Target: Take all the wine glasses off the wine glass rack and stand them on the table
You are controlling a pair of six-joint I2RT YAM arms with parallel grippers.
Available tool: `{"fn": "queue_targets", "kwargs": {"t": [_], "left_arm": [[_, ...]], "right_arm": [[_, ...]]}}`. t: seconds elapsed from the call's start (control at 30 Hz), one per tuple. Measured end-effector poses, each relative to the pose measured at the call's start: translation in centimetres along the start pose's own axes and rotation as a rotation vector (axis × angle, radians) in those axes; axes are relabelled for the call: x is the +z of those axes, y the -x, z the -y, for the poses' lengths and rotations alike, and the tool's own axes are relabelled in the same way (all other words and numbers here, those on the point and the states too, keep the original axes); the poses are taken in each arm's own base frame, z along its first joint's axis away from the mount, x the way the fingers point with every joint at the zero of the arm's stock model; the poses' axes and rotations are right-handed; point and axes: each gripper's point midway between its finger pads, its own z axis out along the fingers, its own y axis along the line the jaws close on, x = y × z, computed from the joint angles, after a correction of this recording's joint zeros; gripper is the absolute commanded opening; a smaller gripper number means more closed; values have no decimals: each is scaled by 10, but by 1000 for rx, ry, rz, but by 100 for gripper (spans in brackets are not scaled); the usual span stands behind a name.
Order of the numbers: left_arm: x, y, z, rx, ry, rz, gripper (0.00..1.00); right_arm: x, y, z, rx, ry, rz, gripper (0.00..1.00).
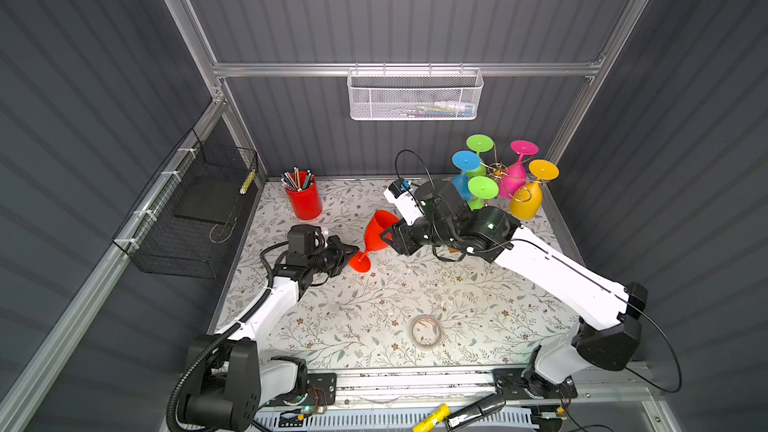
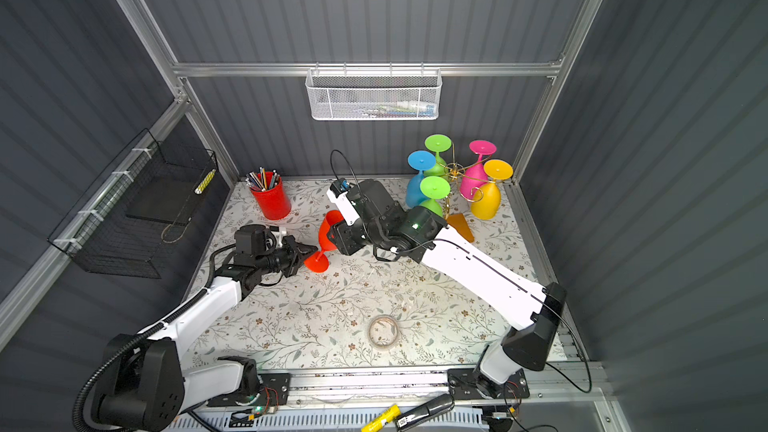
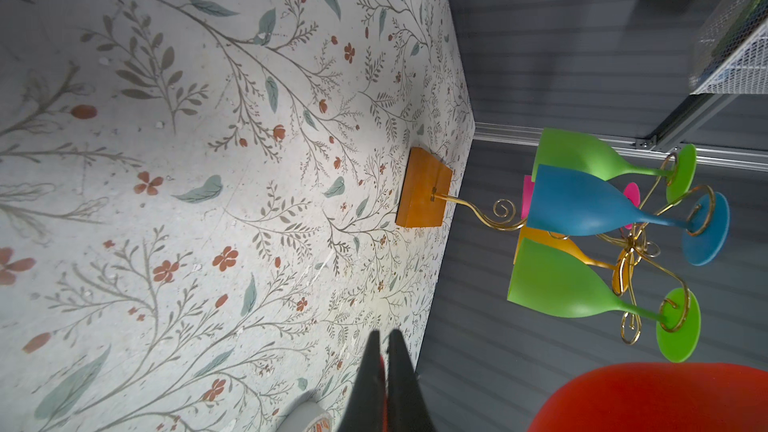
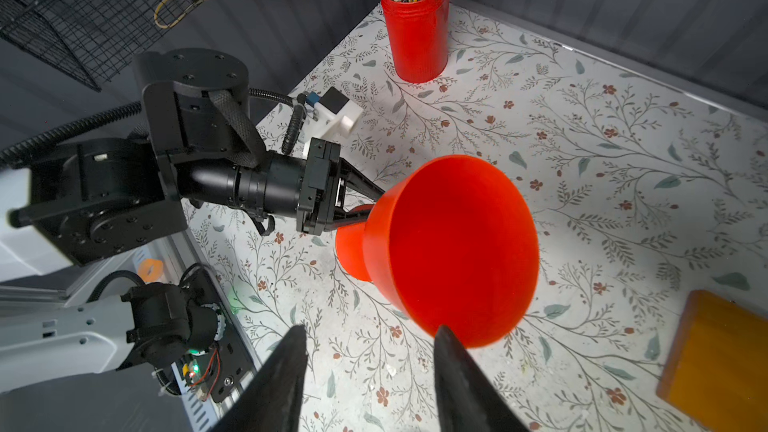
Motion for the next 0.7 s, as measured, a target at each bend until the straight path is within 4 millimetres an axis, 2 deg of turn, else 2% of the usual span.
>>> {"fn": "queue_targets", "kwargs": {"t": [0.37, 0.7], "left_arm": [[2, 1, 4, 18, -23, -4, 0], [5, 1, -1, 24, -13, -10, 0]], "right_arm": [[29, 1, -1, 18, 4, -56, 38], [42, 0, 0, 15, 6, -82, 15]]}}
